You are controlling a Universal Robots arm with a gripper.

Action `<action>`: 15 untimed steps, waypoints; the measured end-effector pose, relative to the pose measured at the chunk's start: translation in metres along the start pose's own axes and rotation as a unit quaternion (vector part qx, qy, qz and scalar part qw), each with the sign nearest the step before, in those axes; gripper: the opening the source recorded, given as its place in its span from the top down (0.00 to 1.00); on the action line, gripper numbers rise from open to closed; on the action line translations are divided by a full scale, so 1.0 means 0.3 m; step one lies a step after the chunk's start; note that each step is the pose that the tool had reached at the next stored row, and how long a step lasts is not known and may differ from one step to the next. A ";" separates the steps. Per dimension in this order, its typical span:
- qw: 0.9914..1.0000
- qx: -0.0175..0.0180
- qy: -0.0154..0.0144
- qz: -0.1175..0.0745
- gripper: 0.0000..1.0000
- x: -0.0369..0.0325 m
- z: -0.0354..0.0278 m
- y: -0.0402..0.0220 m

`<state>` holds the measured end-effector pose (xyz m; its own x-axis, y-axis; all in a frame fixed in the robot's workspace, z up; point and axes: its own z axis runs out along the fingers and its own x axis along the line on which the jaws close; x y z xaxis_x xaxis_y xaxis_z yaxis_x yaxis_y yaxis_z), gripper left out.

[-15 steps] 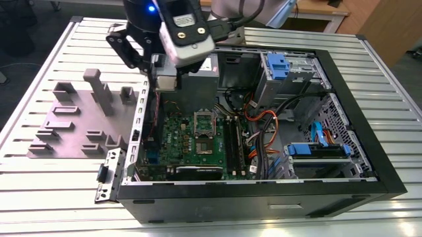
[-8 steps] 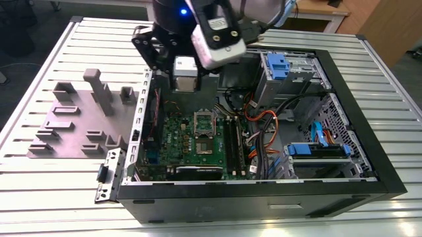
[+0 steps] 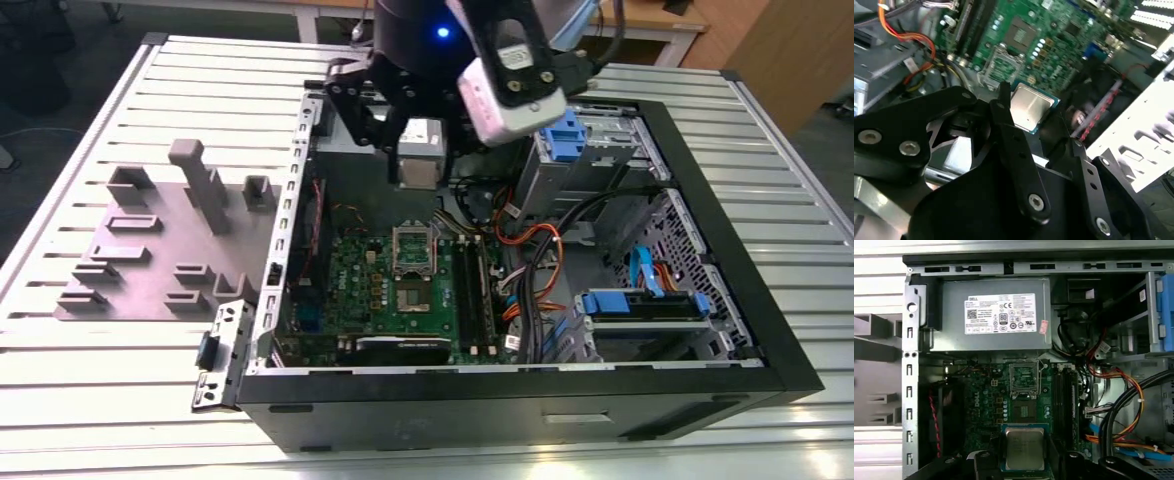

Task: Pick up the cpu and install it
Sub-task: 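Pick up the cpu and move it towards the insertion slot, then place the cpu into insertion slot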

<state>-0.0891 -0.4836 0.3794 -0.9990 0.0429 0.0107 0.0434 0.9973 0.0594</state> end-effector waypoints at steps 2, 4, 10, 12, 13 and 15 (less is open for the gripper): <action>1.000 0.000 0.000 0.000 0.53 -0.029 0.002 0.001; 1.000 0.000 0.000 0.000 0.53 -0.042 0.004 0.002; 1.000 0.000 0.000 0.000 0.53 -0.064 0.003 0.003; 1.000 0.000 0.000 0.000 0.53 -0.064 0.004 0.003; 1.000 0.000 0.000 0.000 0.53 -0.064 0.005 0.003; 1.000 0.000 0.000 0.000 0.53 -0.064 0.008 0.002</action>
<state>-0.0698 -0.4836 0.3769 -0.9990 0.0430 0.0107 0.0435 0.9973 0.0594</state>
